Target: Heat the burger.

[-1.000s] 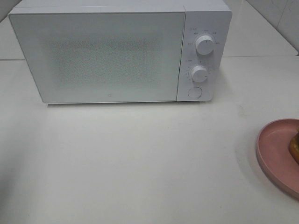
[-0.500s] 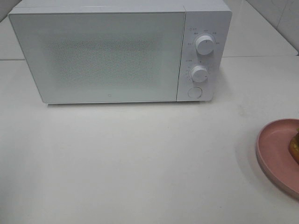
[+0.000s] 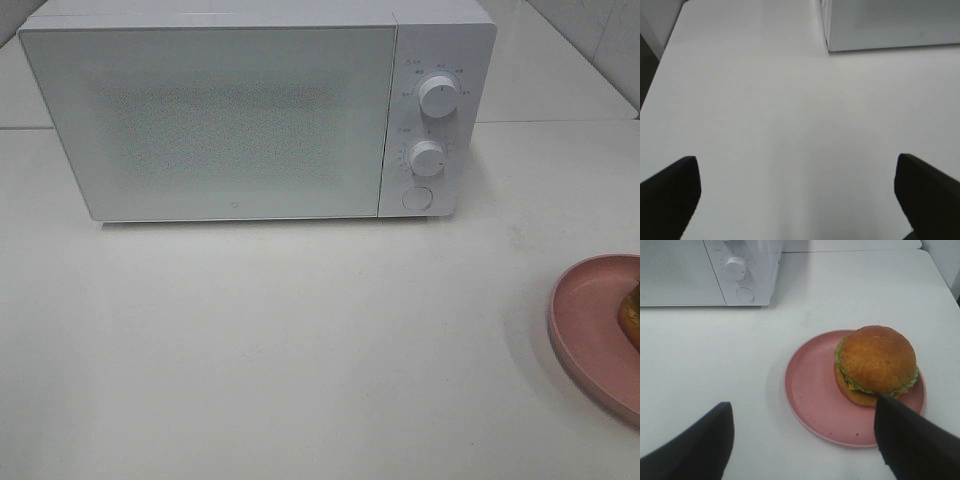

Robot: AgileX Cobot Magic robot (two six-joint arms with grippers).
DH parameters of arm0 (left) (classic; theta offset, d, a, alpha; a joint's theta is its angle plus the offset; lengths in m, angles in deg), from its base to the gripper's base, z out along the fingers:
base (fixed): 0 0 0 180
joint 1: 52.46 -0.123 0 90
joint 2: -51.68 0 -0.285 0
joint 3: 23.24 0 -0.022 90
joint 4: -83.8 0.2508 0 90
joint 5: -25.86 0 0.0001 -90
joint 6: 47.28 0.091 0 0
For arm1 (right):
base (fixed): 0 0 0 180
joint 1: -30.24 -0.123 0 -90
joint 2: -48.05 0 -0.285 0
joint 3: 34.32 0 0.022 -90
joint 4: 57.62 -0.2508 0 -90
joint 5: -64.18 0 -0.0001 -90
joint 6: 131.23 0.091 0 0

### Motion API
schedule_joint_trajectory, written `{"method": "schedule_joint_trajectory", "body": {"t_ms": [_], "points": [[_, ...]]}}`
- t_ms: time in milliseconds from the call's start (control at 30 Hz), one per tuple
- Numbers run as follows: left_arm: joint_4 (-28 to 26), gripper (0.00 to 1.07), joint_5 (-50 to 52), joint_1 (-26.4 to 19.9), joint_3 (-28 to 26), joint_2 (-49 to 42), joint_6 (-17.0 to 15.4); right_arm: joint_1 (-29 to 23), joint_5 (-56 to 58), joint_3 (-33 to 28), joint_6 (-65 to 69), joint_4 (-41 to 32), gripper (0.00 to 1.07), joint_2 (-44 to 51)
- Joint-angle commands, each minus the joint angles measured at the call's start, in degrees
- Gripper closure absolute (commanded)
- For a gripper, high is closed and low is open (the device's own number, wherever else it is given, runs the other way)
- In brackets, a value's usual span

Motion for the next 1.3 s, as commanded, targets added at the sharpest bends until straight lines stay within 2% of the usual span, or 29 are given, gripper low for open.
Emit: {"method": "schedule_joint_trajectory", "body": {"t_ms": [33, 267, 1300], "points": [[-0.92, 0.08, 0.46, 0.0, 0.23, -2.98, -0.06, 0.4, -0.52, 0.06, -0.4, 0.17, 0.32, 1.43], [-0.92, 0.08, 0.52, 0.0, 0.34, -9.05, -0.06, 0.4, -0.52, 0.06, -0.4, 0.17, 0.32, 1.43], [-0.92, 0.08, 0.52, 0.0, 0.34, -8.77, 0.0, 0.4, -0.52, 0.06, -0.4, 0.06, 0.32, 1.38]]}}
